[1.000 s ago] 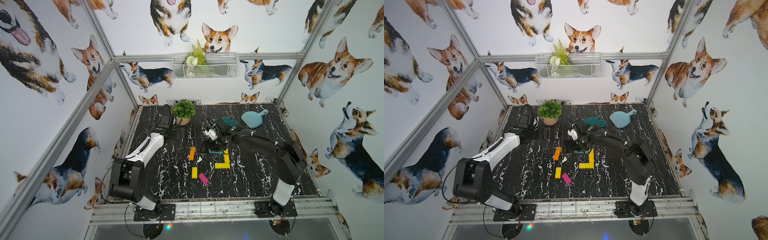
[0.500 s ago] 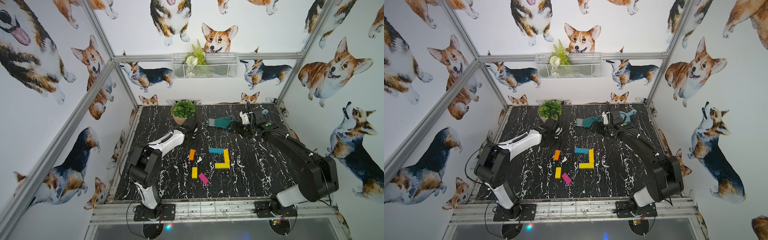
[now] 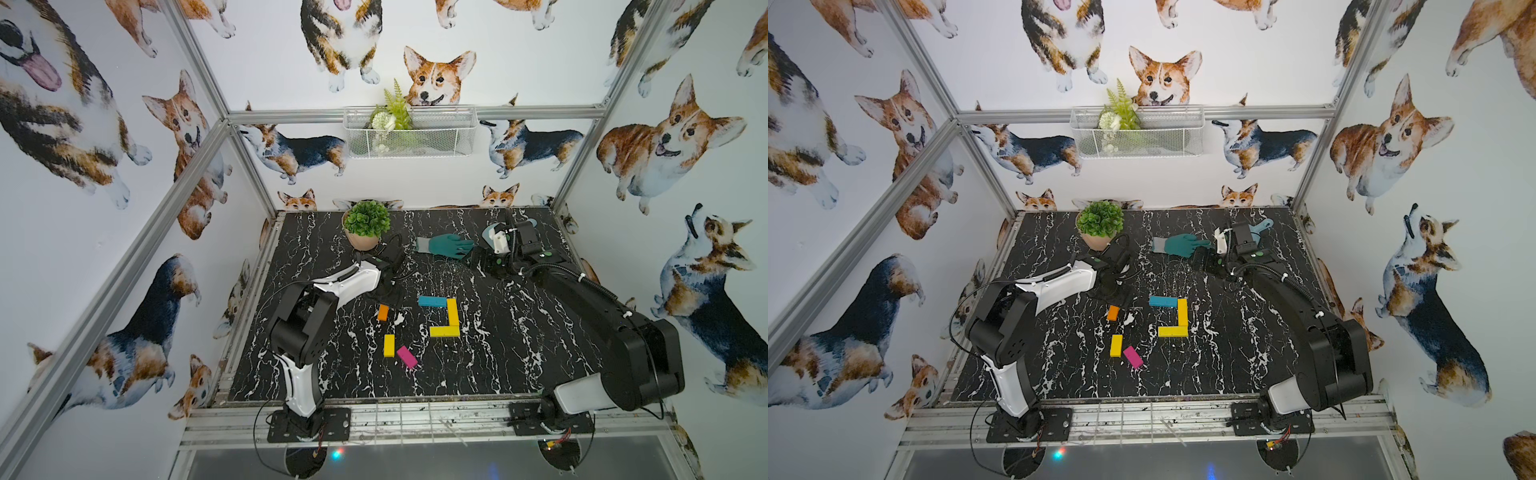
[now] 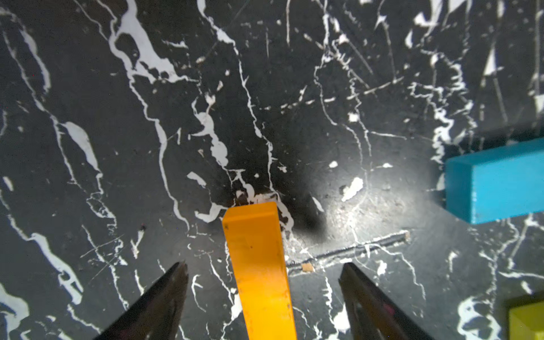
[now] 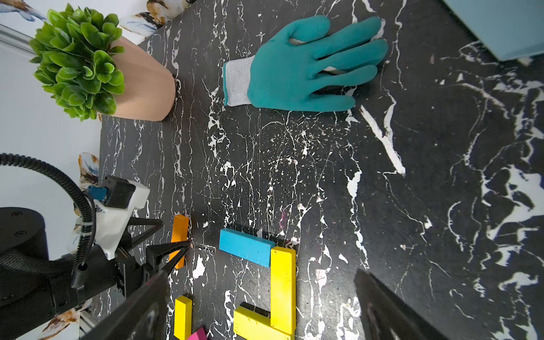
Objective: Assemble the letter p with building blocks
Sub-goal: Pick up the building block from the center of the board.
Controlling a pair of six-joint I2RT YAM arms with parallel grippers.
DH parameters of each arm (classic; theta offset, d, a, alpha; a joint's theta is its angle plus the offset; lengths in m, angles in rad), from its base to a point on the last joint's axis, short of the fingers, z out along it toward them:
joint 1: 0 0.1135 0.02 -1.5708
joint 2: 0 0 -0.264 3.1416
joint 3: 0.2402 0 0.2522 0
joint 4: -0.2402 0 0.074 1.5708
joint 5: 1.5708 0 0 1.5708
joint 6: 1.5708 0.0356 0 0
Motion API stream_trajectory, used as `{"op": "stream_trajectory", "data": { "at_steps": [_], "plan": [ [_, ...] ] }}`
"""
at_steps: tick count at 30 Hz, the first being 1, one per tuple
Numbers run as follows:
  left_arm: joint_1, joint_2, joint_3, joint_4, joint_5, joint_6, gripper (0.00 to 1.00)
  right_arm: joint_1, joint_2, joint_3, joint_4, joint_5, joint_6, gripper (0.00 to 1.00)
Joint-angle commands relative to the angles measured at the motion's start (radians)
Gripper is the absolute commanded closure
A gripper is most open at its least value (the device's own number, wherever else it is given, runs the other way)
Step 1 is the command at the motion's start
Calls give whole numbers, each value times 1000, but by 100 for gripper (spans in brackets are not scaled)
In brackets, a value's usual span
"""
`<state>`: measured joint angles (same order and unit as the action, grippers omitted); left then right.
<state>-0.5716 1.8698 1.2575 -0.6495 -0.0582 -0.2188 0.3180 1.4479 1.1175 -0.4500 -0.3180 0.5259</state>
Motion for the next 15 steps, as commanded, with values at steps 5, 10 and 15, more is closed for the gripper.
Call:
{"op": "stream_trajectory", "data": {
  "at_steps": [5,10,15],
  "plan": [
    [-1,0,-41,21,12,-40,23,-2,-6,-10,42,-23,0,0],
    [5,12,-49,51,42,-57,34,-3,-4,-10,38,-29,1,0],
    [12,20,-67,90,73,-77,41,-5,-12,-8,30,-22,-7,0]
  ]
}}
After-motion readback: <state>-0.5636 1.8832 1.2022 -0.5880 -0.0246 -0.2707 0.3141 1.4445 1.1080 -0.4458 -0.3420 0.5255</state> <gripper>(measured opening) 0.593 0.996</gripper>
